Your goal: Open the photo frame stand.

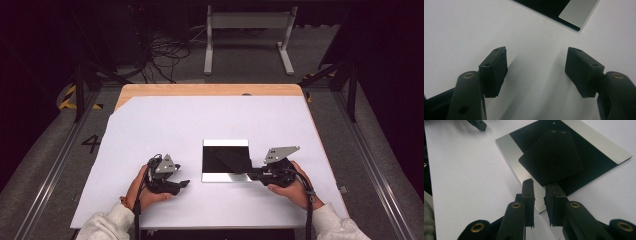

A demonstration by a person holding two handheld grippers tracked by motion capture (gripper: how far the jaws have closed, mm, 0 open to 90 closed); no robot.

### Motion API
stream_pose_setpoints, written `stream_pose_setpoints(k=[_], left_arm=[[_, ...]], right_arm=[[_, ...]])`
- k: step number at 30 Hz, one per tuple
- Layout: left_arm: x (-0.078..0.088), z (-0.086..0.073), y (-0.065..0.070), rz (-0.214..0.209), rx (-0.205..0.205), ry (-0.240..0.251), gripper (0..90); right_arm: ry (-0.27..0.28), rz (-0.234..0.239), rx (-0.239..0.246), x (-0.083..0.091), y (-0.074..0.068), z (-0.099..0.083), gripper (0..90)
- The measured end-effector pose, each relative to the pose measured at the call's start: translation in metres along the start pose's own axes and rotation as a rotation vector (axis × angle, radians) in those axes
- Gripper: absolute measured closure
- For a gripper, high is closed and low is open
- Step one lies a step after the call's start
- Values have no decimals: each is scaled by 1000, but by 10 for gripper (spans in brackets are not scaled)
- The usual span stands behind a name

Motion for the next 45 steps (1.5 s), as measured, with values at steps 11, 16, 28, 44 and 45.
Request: stream_pose_setpoints(k=[11, 16, 28, 44, 45], left_arm=[[-1, 1, 0, -3, 2, -2, 348], [-1, 1, 0, -2, -1, -5, 342], [0, 1, 0, -2, -2, -3, 351], [-2, 1, 0, -11, 12, -4, 333], [-2, 1, 1, -6, 10, -7, 324]], right_arm=[[62, -21, 50, 0, -4, 12, 806], [79, -28, 63, 1, -4, 17, 814], [82, -47, 93, -2, -4, 24, 838], [39, -18, 82, -4, -4, 22, 735], [40, -13, 81, -4, -4, 22, 715]])
Point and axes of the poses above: each handheld gripper's, and its own axes: x roughly backward along the jaws, z roughly out of its top, y roughly to its right, the point moved 7 cm from there along -x, roughly forward along the jaws, and after that the axes turned 15 degrees about z, right-handed, at the moved point
